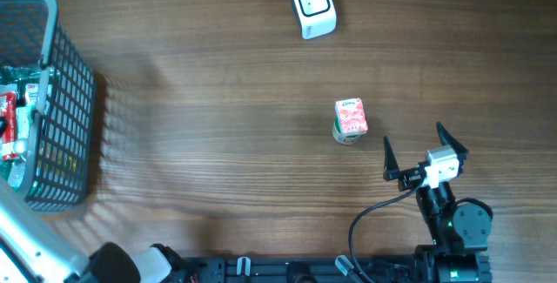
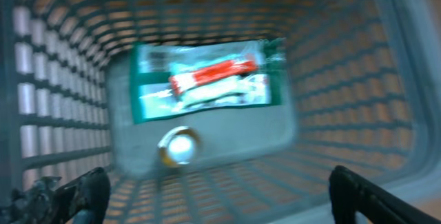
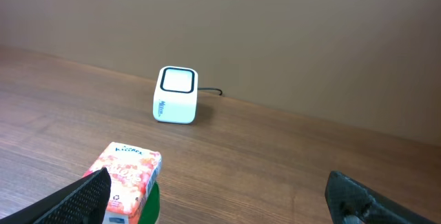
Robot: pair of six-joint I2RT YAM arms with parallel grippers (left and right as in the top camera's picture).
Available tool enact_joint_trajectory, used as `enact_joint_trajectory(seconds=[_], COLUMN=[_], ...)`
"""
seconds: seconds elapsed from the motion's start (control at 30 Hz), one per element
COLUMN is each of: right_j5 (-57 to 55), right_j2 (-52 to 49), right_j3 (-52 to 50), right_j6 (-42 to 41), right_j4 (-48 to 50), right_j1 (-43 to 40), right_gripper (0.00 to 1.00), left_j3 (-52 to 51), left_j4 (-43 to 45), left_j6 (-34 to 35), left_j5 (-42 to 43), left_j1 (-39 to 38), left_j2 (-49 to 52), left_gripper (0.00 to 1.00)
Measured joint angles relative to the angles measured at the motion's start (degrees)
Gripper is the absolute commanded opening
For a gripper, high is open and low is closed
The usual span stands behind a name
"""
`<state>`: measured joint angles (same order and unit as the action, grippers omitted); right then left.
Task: Scan the item barcode
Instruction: 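Grasp yellow oil bottle in basket with left gripper, set beside carton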
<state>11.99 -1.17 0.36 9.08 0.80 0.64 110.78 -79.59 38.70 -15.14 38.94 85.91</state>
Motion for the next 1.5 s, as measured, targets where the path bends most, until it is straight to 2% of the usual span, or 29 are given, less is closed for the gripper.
enact_joint_trajectory(seconds=[0.13,0.23,0.3,0.43,0.67,0.8,0.87,0.9,1.1,1.13,1.2,1.3,1.33,1.4,1.5], right_j5=[0.0,0.0,0.0,0.0,0.0,0.0,0.0,0.0,0.0,0.0,0.0,0.0,0.0,0.0,0.0], right_j2=[0.0,0.0,0.0,0.0,0.0,0.0,-0.2,-0.5,-0.9,-0.9,-0.9,-0.9,-0.9,-0.9,-1.0], right_j3=[0.0,0.0,0.0,0.0,0.0,0.0,0.0,0.0,0.0,0.0,0.0,0.0,0.0,0.0,0.0], right_j6=[0.0,0.0,0.0,0.0,0.0,0.0,0.0,0.0,0.0,0.0,0.0,0.0,0.0,0.0,0.0], right_j4=[0.0,0.0,0.0,0.0,0.0,0.0,0.0,0.0,0.0,0.0,0.0,0.0,0.0,0.0,0.0], right_j1=[0.0,0.0,0.0,0.0,0.0,0.0,0.0,0.0,0.0,0.0,0.0,0.0,0.0,0.0,0.0], right_gripper=[1.00,1.00,1.00,1.00,1.00,1.00,1.00,1.00,1.00,0.99,1.00,1.00,1.00,1.00,1.00], left_j3=[-2.4,-6.0,-8.4,-11.1,-20.6,-26.3,-28.3,-29.2,-30.9,-32.1,-33.8,-33.9,-33.9,-33.3,-26.9], left_j4=[0.0,0.4,0.8,1.2,9.6,14.6,16.3,16.8,19.1,20.0,21.0,22.3,22.6,22.1,20.3], left_j6=[-1.8,-9.5,-16.3,-24.4,-27.6,-28.2,-28.5,-28.6,-27.8,-27.4,-27.1,-26.6,-26.6,-26.3,-26.2], left_j5=[0.0,1.2,3.2,5.8,6.7,7.1,7.3,7.6,7.7,7.8,7.8,7.7,7.8,8.0,8.2], left_j1=[3.9,4.9,5.0,5.0,5.3,5.3,5.3,5.3,5.3,5.3,5.3,5.3,5.3,5.3,5.3], left_j2=[4.0,7.0,8.3,9.2,9.2,9.4,9.4,9.4,9.4,9.4,9.4,9.4,9.4,9.5,9.6], left_gripper=[0.87,0.95,0.94,0.92,0.93,0.79,0.77,0.71,0.67,0.64,0.44,0.35,0.26,0.21,0.20])
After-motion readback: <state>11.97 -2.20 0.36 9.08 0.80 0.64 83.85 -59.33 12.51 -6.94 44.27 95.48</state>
